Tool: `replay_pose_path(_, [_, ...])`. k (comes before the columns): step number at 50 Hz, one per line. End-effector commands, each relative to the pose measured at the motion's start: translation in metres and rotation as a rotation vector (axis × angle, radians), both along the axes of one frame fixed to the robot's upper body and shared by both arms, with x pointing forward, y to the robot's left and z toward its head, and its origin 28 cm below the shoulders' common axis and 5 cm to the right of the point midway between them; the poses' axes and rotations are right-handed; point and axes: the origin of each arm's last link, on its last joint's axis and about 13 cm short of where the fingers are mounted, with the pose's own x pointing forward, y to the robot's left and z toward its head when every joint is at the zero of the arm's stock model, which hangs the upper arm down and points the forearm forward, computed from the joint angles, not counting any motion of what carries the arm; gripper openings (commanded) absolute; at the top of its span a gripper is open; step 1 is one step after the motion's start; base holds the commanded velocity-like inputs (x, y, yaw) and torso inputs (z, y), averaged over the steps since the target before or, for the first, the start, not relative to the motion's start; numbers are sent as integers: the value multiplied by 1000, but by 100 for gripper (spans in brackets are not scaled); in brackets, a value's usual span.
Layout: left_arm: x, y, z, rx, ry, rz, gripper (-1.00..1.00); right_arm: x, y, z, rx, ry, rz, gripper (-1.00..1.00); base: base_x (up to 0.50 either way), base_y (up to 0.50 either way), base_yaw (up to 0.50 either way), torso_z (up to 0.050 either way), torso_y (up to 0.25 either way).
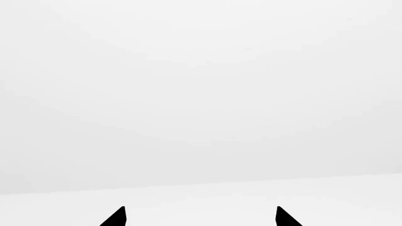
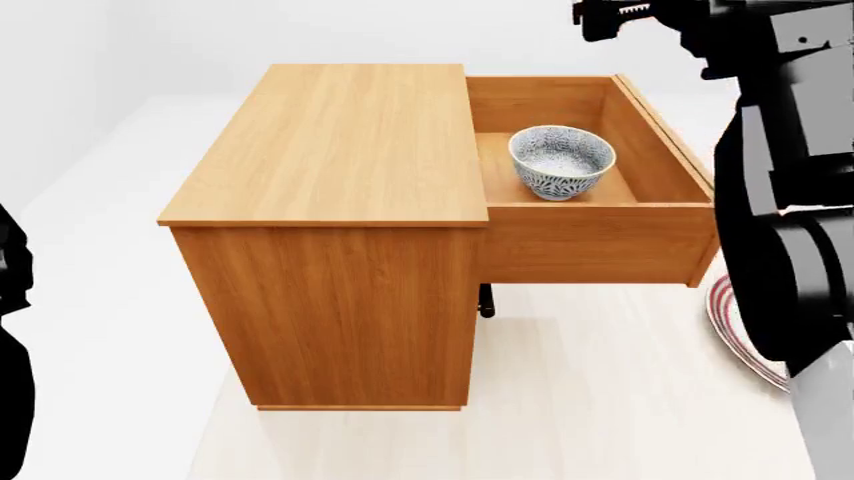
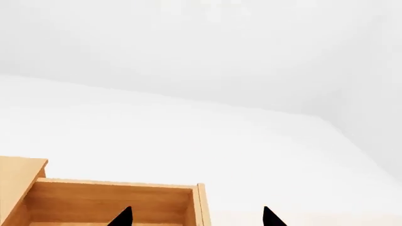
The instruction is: Open the top drawer of the cabinet and put the bowl in it.
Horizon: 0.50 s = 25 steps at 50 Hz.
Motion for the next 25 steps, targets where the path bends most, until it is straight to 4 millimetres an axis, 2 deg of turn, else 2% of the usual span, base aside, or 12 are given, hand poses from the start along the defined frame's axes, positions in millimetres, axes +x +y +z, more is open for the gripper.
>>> replay_pose_path(1, [0, 0, 0, -1, 0, 0, 100, -13, -9, 46, 1, -158, -24, 100, 0, 0, 0, 0, 0])
replay_pose_path(5, [0, 0, 0, 0, 3, -1, 100, -16, -10, 56, -18, -200, 0, 100, 0, 0, 0, 0, 0])
replay_pose_path(10, [0, -1, 1, 0, 6, 2, 100, -14, -11, 58, -54, -246, 63, 100, 0, 0, 0, 0, 0])
replay_pose_path(11, [0, -1, 2, 0, 7, 1, 100, -13, -16, 41, -35, -180, 62, 100, 0, 0, 0, 0, 0])
replay_pose_path(12, [0, -1, 2, 0, 7, 1, 100, -13, -23, 15, 3, -77, 52, 100, 0, 0, 0, 0, 0])
replay_pose_path(13, [1, -1, 2, 1, 7, 1, 100, -19, -24, 8, 16, -67, 62, 100, 0, 0, 0, 0, 0])
replay_pose_path(15, [1, -1, 2, 2, 8, 3, 100, -37, -19, 11, 9, -155, 105, 100, 0, 0, 0, 0, 0])
replay_pose_path(18, [1, -1, 3, 4, 10, 5, 100, -74, -13, 12, -18, -348, 147, 100, 0, 0, 0, 0, 0])
replay_pose_path(25, [1, -1, 3, 10, 14, 10, 100, -129, -11, -37, -82, -547, 137, 100, 0, 0, 0, 0, 0])
